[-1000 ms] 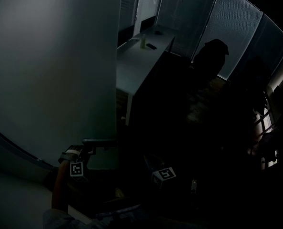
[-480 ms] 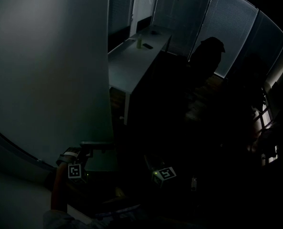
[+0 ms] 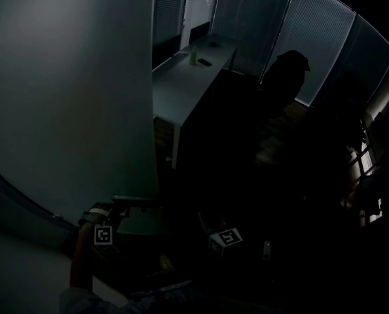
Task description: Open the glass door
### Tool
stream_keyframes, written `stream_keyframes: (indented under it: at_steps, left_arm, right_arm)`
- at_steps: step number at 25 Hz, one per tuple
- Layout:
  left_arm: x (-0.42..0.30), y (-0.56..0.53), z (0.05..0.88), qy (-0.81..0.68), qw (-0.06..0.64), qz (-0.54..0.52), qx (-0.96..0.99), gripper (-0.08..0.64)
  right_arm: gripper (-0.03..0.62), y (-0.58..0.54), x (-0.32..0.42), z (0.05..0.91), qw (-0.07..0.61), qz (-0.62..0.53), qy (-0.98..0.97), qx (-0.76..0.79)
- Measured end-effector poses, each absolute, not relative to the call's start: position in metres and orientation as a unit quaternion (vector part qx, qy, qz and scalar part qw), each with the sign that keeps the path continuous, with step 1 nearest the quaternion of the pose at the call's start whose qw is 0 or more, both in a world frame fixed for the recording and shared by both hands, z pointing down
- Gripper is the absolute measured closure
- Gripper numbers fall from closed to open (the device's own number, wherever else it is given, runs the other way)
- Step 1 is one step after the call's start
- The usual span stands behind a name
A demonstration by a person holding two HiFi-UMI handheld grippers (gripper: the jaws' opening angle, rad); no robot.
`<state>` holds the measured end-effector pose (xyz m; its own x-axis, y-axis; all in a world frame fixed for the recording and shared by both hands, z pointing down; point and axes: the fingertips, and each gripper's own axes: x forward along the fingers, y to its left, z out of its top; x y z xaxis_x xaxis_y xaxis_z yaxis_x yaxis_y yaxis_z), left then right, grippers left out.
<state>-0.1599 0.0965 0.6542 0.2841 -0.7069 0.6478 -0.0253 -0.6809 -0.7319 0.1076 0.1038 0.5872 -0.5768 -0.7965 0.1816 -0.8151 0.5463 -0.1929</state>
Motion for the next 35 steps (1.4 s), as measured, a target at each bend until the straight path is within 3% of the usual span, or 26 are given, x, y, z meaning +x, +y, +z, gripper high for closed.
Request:
stream_keyframes:
  at_steps: [35]
  left_arm:
    - [-0.16,0.128,0.654,0.229,0.318,-0.553,-0.735,0.558]
  right_arm:
    - [0.594,0.145,0.109,0.59,0.029,0.138,-0.871,0.47]
